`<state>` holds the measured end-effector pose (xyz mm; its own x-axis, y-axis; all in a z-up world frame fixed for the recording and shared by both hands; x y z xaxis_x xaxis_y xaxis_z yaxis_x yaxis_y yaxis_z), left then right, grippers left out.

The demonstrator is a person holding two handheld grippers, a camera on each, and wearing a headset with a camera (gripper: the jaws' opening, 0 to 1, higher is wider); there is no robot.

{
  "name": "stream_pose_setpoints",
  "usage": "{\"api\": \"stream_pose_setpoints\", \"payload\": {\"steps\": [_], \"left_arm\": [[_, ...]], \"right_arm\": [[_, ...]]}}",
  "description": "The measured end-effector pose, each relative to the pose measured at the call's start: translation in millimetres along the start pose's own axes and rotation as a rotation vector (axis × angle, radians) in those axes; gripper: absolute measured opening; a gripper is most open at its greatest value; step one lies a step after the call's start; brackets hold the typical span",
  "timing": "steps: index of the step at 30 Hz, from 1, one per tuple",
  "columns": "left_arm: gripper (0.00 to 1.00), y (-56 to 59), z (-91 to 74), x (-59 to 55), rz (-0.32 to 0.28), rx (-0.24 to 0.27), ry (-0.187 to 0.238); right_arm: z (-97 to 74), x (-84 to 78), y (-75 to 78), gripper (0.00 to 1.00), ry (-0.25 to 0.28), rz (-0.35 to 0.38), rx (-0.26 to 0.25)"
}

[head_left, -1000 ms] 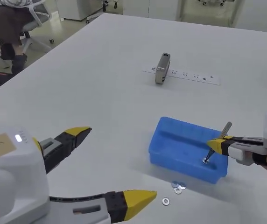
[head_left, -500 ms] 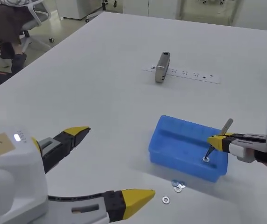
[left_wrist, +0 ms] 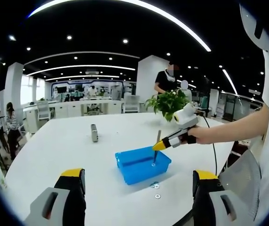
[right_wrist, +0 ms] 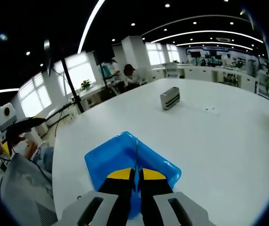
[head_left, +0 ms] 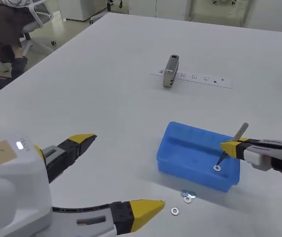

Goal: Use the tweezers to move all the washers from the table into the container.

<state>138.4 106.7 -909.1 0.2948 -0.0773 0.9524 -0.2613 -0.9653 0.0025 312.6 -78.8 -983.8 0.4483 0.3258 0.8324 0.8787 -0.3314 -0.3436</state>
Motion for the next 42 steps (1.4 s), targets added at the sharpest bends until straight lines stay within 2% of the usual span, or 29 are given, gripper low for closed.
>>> {"api": "stream_pose_setpoints", "payload": {"steps": [7, 17, 29, 42], "left_arm": [[0.97, 1.7, 0.8, -3.8, -0.003, -0.008, -0.011], [0.96, 6.1, 2.3, -2.1, 0.001, -0.017, -0.01], [0.96, 9.3, 1.3, -2.5, 0.001, -0.026, -0.01], [0.96, 13.8, -0.7, -0.2, 0.002, -0.035, -0.006]], "right_arm": [[-9.5, 10.7, -11.4, 0.02, 0.047, -0.013, 0.006], [-21.5, 20.3, -30.5, 0.02, 0.097, -0.033, 0.014], [-32.1, 22.6, -52.1, 0.02, 0.149, -0.021, 0.033], [-22.9, 9.7, -79.9, 0.02, 0.148, 0.015, 0.097]]}}
Point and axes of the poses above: the centre of the closed fingertips' face, and the gripper's own axes: z roughly forward along the fingers, y roughly to its right, x roughly out of its top, the point moved 4 cm from there along -z, roughly backward along the fingers, and after that the axes turned 13 degrees about x, right-handed, at the moved point
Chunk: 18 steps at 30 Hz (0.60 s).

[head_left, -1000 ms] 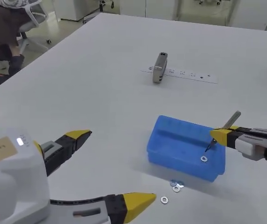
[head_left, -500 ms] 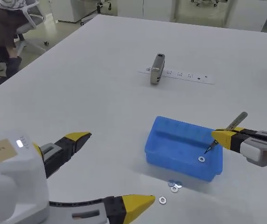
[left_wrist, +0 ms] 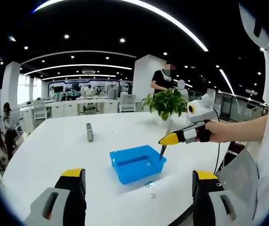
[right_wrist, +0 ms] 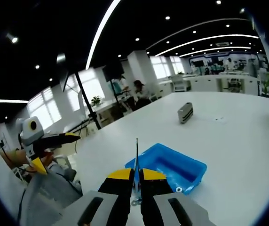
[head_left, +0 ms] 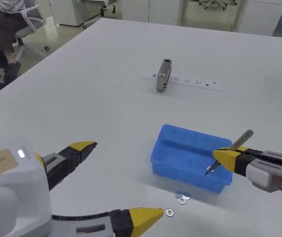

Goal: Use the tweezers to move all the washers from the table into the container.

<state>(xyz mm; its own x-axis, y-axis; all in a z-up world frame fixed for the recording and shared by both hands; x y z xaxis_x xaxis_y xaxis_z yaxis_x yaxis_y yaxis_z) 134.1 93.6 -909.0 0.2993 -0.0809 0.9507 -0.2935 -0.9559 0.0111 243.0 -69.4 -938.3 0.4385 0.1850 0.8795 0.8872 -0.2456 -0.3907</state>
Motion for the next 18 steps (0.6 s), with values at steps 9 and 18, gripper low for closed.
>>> {"api": "stream_pose_setpoints", "payload": {"steps": [9, 18], "left_arm": [[0.96, 1.4, -1.9, 0.4, 0.0, -0.002, 0.001], [0.96, 5.7, -2.7, 0.6, 0.002, -0.028, 0.002]], "right_arm": [[10.1, -12.8, -12.7, 0.02, -0.017, 0.027, 0.038], [33.6, -32.3, -25.2, 0.03, -0.04, 0.073, 0.092]]}}
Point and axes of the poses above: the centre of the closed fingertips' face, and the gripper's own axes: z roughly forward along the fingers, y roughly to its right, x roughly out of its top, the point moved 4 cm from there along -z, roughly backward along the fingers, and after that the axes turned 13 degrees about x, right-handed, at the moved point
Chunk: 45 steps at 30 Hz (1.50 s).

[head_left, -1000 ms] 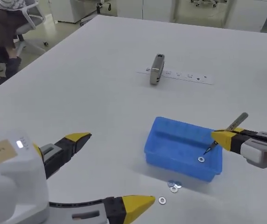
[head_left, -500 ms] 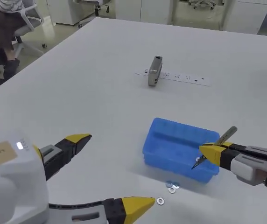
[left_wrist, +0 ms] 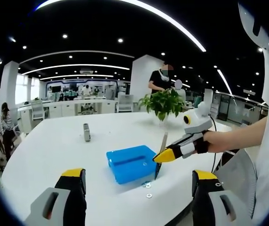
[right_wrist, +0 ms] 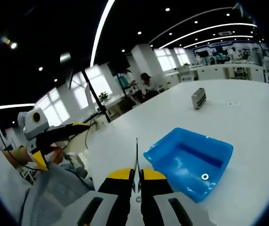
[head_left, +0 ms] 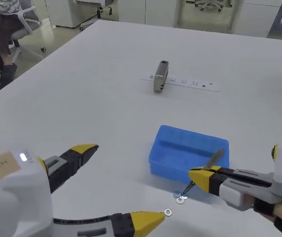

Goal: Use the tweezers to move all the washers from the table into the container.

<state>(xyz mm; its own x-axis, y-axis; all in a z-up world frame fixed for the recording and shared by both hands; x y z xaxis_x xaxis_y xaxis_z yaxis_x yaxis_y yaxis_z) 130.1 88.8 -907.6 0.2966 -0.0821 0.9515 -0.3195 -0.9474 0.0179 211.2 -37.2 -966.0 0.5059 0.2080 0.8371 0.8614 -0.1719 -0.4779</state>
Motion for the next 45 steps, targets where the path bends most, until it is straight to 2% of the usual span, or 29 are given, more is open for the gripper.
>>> {"api": "stream_pose_setpoints", "payload": {"steps": [6, 12, 24, 29, 30, 33, 34, 37, 38, 42, 45], "left_arm": [[0.95, 2.2, -2.3, 1.1, 0.009, -0.016, 0.004], [0.95, 4.3, -6.0, 0.0, 0.017, -0.027, 0.002], [0.95, -3.7, -9.4, -2.9, -0.014, 0.004, 0.007], [0.94, -4.6, -8.2, -3.6, -0.02, 0.011, 0.008], [0.94, -5.0, -7.5, -3.9, -0.02, 0.016, 0.007], [0.93, -4.9, -6.1, -5.6, -0.016, 0.016, -0.001], [0.93, -4.6, -5.5, -6.0, -0.018, 0.013, -0.002], [0.94, -3.0, -5.1, -5.6, -0.019, 0.006, 0.0], [0.94, -2.4, -4.7, -5.5, -0.016, 0.003, 0.0], [0.93, -2.3, -3.0, -5.4, -0.009, 0.001, -0.004], [0.93, -2.5, -2.1, -4.9, -0.012, -0.001, -0.002]], "right_arm": [[13.6, -16.5, 3.7, 0.03, -0.023, 0.037, 0.011], [21.0, -29.9, 10.6, 0.03, -0.07, 0.048, 0.024], [30.6, -36.4, 16.3, 0.04, -0.114, 0.045, 0.037], [33.2, -38.0, 14.1, 0.04, -0.161, -0.018, 0.043], [33.9, -37.9, 12.5, 0.04, -0.176, -0.061, 0.051], [35.2, -39.3, 7.2, 0.04, -0.201, -0.116, 0.068], [36.7, -40.3, 3.0, 0.04, -0.222, -0.173, 0.088], [38.5, -44.8, -4.5, 0.05, -0.26, -0.238, 0.111], [39.7, -46.9, -8.1, 0.05, -0.28, -0.283, 0.121], [39.5, -50.8, -9.3, 0.03, -0.353, -0.454, 0.083], [41.7, -50.4, -9.7, 0.02, -0.357, -0.446, 0.088]]}}
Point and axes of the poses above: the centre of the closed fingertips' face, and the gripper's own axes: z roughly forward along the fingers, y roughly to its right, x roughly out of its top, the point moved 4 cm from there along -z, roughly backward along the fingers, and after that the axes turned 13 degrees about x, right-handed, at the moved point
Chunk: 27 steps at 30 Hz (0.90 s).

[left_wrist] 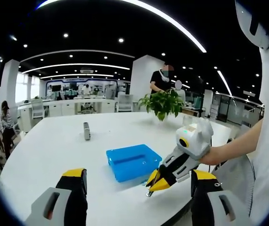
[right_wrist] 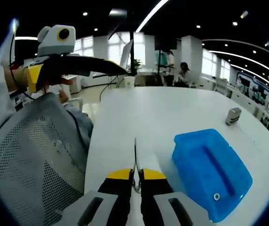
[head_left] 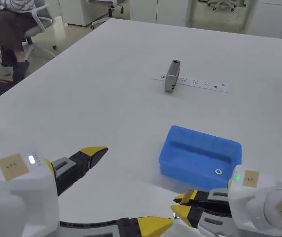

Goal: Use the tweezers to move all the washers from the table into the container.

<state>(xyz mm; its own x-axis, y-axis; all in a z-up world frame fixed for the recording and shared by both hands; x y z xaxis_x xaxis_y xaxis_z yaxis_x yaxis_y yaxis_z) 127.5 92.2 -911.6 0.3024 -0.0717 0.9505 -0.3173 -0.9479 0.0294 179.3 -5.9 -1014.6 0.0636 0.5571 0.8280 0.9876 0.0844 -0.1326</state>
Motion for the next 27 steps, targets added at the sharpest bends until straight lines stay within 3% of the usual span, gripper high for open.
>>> {"api": "stream_pose_setpoints", "payload": {"steps": [3, 11, 13, 17, 27], "left_arm": [[0.93, 0.4, 0.5, 0.1, 0.004, -0.003, 0.0], [0.93, -0.5, -1.8, 0.4, 0.001, 0.004, 0.005], [0.93, -0.9, -3.1, 0.2, 0.001, 0.006, 0.005], [0.93, -2.8, -5.9, -0.5, 0.0, 0.014, 0.004], [0.92, -2.0, -5.6, 1.0, 0.0, 0.017, 0.007]], "right_arm": [[1.2, 0.7, 1.2, 0.02, 0.0, -0.004, -0.005], [1.7, 1.7, 4.3, 0.02, 0.03, 0.073, -0.073], [-5.3, 2.7, 9.2, 0.02, 0.024, 0.059, -0.136], [-18.1, 16.9, 8.0, 0.02, 0.114, 0.078, -0.149], [-46.9, 42.3, 14.6, 0.03, 0.188, 0.083, -0.179]]}}
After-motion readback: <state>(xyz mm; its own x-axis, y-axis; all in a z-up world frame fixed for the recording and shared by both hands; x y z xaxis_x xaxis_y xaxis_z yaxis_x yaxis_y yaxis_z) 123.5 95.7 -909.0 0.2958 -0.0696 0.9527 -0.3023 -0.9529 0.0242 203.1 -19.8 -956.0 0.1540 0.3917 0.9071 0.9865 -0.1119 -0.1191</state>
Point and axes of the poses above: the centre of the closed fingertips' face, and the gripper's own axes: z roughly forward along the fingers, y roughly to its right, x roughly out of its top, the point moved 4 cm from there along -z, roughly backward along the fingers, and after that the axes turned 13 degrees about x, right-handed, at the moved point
